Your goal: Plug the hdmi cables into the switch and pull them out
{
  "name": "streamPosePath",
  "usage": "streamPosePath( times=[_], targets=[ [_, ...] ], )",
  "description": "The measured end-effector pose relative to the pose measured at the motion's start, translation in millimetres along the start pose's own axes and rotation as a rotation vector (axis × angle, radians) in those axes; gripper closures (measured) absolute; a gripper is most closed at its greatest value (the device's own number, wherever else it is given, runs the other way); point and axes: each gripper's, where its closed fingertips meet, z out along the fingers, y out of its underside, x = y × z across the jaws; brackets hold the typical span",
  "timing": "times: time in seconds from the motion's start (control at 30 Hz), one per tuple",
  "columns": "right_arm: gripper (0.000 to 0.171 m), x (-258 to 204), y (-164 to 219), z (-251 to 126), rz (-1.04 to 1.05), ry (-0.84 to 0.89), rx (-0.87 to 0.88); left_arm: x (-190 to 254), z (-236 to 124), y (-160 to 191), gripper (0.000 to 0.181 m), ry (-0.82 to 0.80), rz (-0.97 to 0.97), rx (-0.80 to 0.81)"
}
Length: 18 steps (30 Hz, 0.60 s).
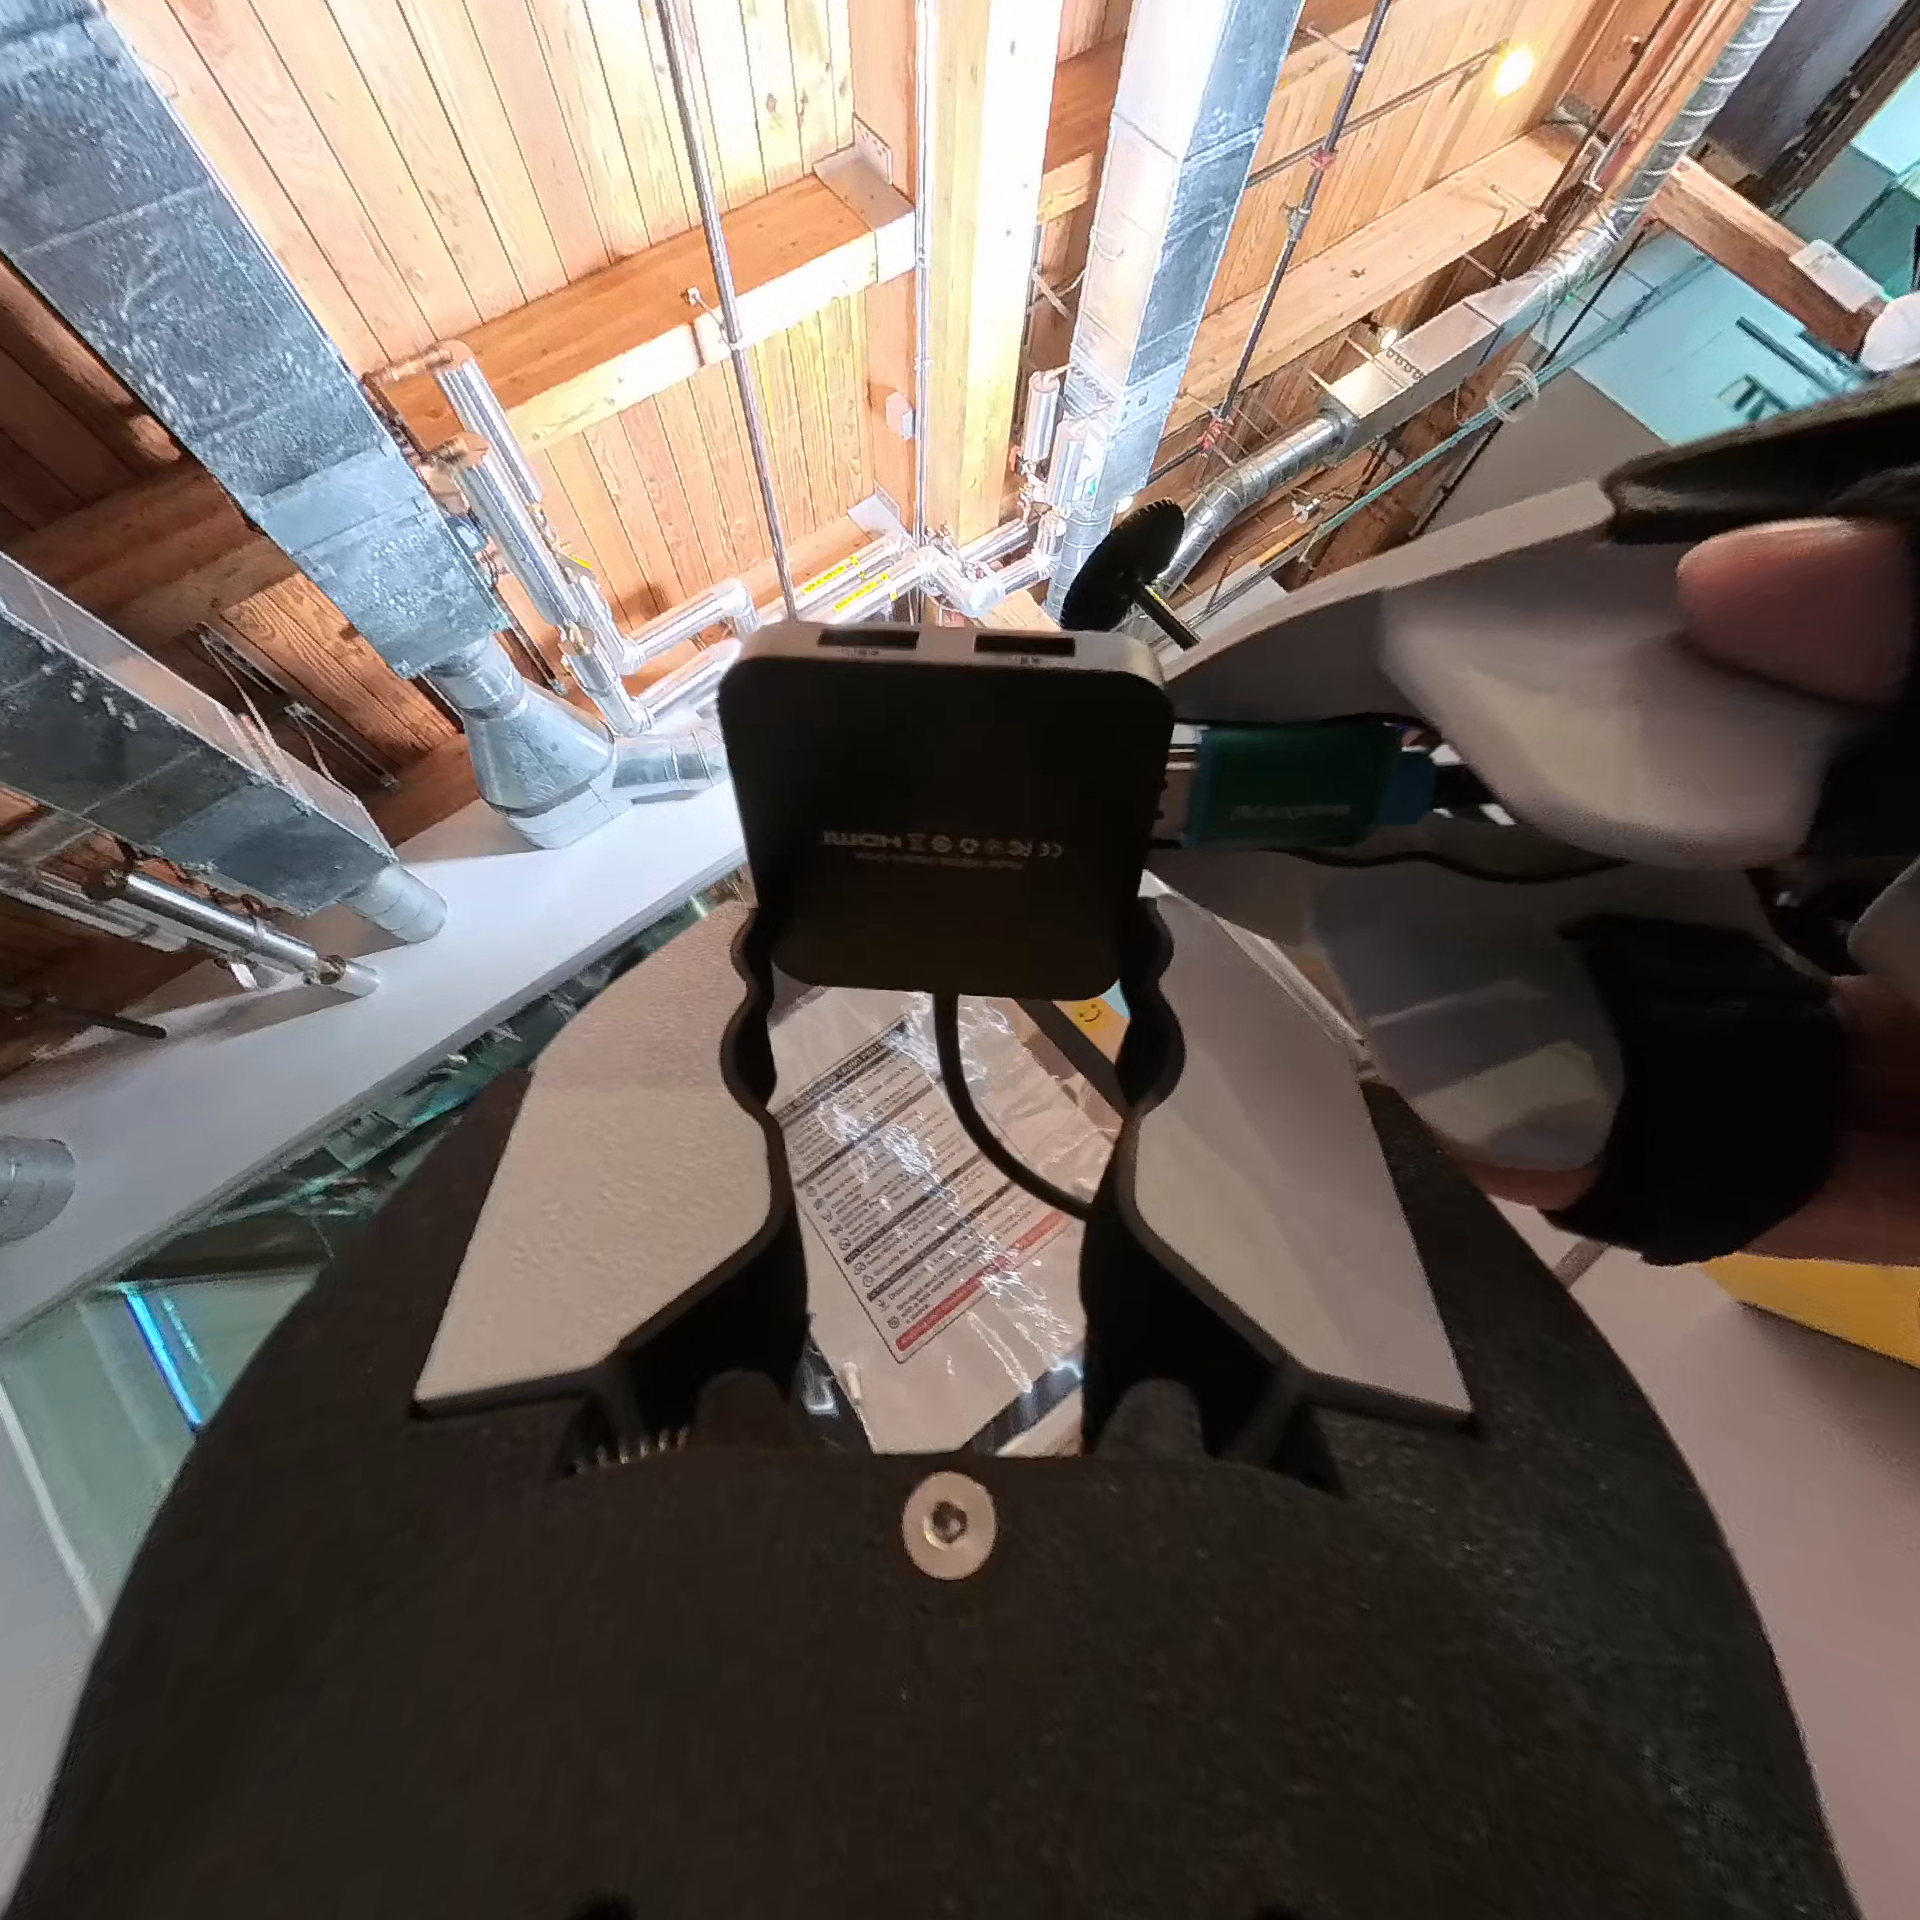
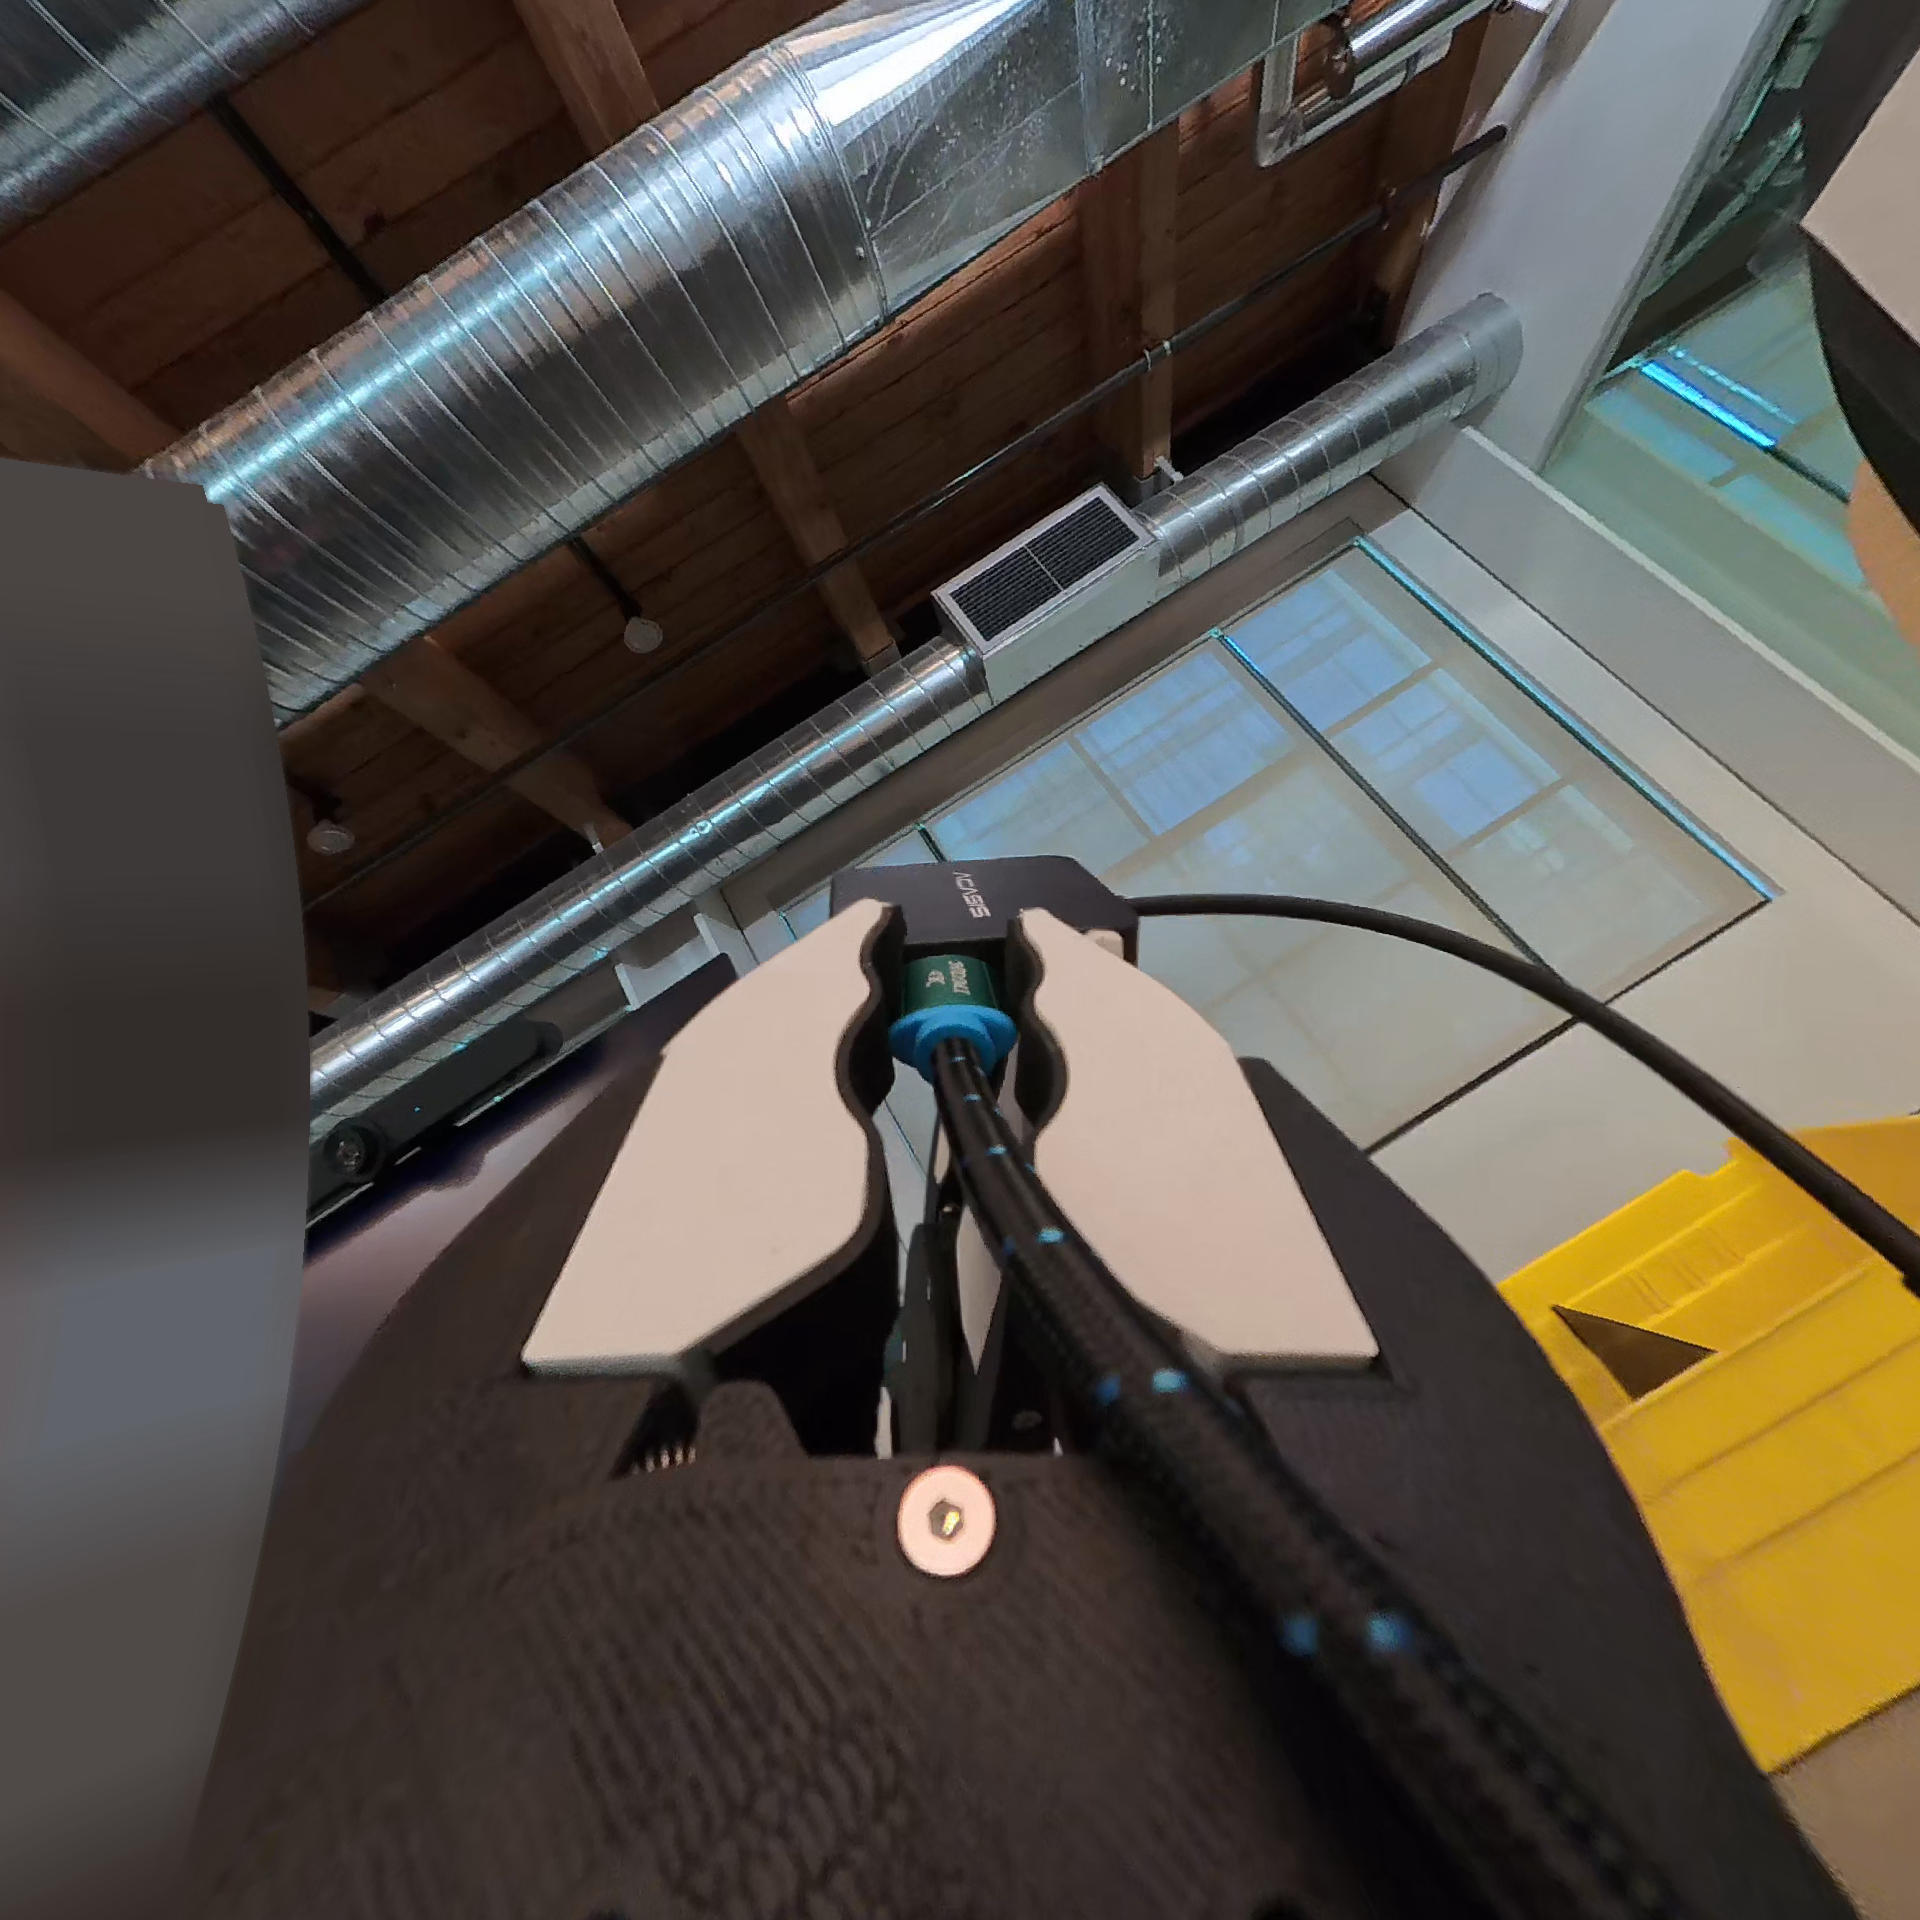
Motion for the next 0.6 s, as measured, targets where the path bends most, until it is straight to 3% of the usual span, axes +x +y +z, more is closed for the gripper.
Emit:
streamPosePath(
  times=[0.2,0.3,0.6],
  targets=[
    [0.147,-9,1,8,-0.080,-0.043,-0.082,-7,4,0,0.116,-0.005,-0.096,-0.033],
    [0.141,-14,3,10,-0.107,-0.060,-0.111,-8,3,-1,0.116,-0.026,-0.050,-0.032],
    [0.148,-5,3,13,-0.144,-0.010,-0.157,0,3,2,0.116,-0.054,-0.001,-0.051]
  ],
)
